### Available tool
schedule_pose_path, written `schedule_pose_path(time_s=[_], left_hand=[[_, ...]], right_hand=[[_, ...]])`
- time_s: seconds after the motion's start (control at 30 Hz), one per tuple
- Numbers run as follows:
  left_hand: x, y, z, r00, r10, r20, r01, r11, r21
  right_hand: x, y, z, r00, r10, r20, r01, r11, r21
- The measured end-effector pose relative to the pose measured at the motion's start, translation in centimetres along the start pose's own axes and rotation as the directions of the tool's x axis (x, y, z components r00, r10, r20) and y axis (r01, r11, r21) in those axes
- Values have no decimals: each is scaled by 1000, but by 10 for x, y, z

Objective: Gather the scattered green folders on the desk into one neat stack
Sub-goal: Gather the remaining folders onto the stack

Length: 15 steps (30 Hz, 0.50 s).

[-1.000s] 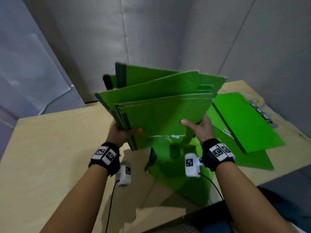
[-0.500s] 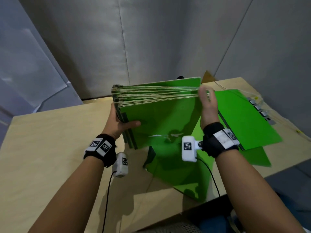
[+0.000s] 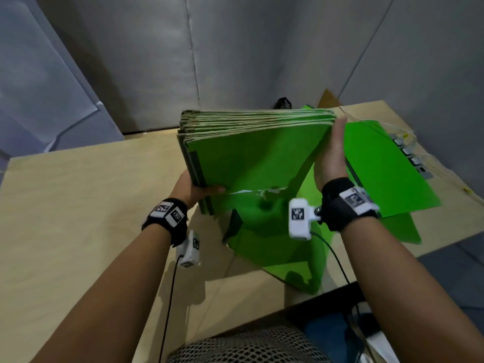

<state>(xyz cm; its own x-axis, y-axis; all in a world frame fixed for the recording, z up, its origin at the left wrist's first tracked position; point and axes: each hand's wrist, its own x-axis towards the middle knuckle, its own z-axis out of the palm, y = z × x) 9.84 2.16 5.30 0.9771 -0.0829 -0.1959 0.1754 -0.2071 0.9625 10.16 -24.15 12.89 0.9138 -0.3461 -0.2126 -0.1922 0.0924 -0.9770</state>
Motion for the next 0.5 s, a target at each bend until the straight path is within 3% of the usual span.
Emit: schedule_pose_path(time_s=[0.1, 0.23, 0.4, 0.5], left_hand=[[5, -13, 5, 999, -34, -39, 32, 999, -44], [9, -15, 7, 997, -43, -68, 38, 996, -78], [7, -13, 10, 989, -56, -133, 38, 990, -134], [6, -7, 1, 988, -80, -132, 57, 983, -173]], right_hand=[[-19, 23, -6, 990, 76, 116, -57, 986, -153], [-18, 50, -9, 971, 222, 89, -171, 904, -392], [-1, 49, 1, 986, 164, 41, -118, 841, -527], [0, 37, 4, 989, 86, 117, 7, 777, -630]])
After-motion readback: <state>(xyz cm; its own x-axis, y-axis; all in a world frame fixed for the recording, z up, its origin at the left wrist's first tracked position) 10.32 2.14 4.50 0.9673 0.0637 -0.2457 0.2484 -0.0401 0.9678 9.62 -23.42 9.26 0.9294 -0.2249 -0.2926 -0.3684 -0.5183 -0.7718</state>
